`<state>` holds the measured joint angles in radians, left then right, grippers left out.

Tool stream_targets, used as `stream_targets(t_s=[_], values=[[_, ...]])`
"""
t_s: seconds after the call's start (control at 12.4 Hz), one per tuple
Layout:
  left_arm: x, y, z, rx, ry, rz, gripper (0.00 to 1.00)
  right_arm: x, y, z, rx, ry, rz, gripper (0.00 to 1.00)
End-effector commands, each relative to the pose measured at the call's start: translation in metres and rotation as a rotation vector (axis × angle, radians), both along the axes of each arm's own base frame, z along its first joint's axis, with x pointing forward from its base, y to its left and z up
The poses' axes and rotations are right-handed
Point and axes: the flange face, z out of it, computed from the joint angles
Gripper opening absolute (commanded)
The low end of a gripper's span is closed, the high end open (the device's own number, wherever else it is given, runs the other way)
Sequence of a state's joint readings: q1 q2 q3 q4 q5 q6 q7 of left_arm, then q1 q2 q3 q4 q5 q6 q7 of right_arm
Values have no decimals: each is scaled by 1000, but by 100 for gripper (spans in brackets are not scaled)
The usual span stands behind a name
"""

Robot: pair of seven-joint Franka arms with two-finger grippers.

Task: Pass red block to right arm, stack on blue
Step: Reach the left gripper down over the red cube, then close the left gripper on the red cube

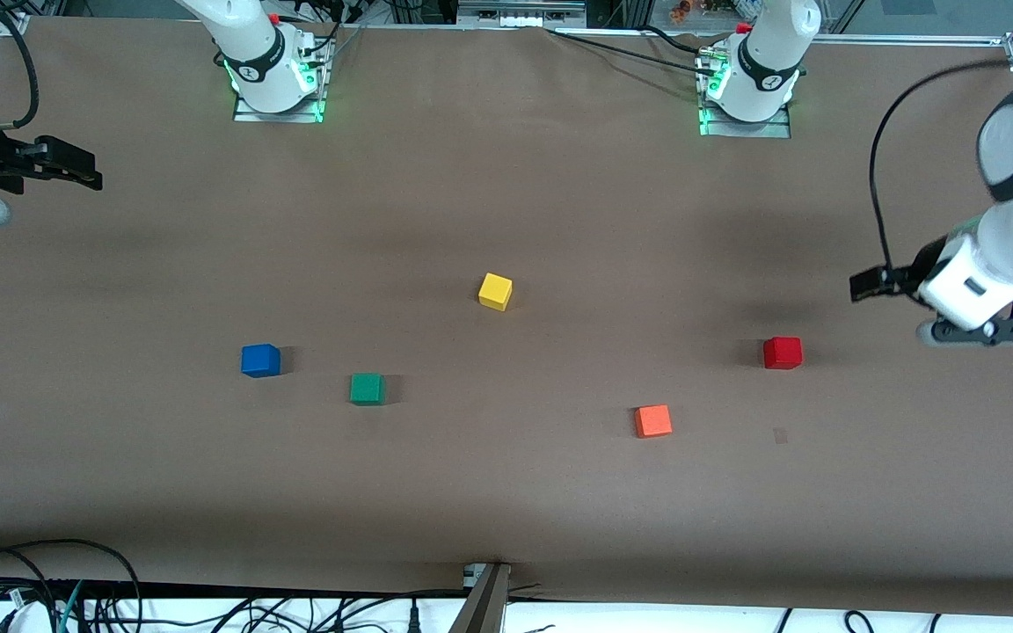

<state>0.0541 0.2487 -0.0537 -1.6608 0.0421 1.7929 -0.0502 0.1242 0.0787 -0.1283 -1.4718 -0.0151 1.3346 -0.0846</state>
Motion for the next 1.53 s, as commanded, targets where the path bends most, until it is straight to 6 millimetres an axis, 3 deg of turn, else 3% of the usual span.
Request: stream_targets(t_s=[0.0,0.32,0.4,0.81,1.13,1.37,1.45], values=[[10,-2,-41,12,-54,-38,100,-2,-1,3,15,-12,-3,100],[-12,-21,-129,0,-113,-76,100,-1,-1,2,15,-12,-3,100],[-16,-16,-148,-3,-134,-69,100,0,-1,-1,14,-7,-3,100],[-25,-16,-205,-17,-187,-72,100,11,3,3,11,-27,3,100],[-29,-18,-270,-13,-178,-93,100,12,4,3,12,-31,-4,100],[-29,-17,-275,-14,-176,-103,100,13,11,3,11,-32,1,100],[-30,-17,-276,-14,-173,-102,66,14,11,0,10,-28,1,100]])
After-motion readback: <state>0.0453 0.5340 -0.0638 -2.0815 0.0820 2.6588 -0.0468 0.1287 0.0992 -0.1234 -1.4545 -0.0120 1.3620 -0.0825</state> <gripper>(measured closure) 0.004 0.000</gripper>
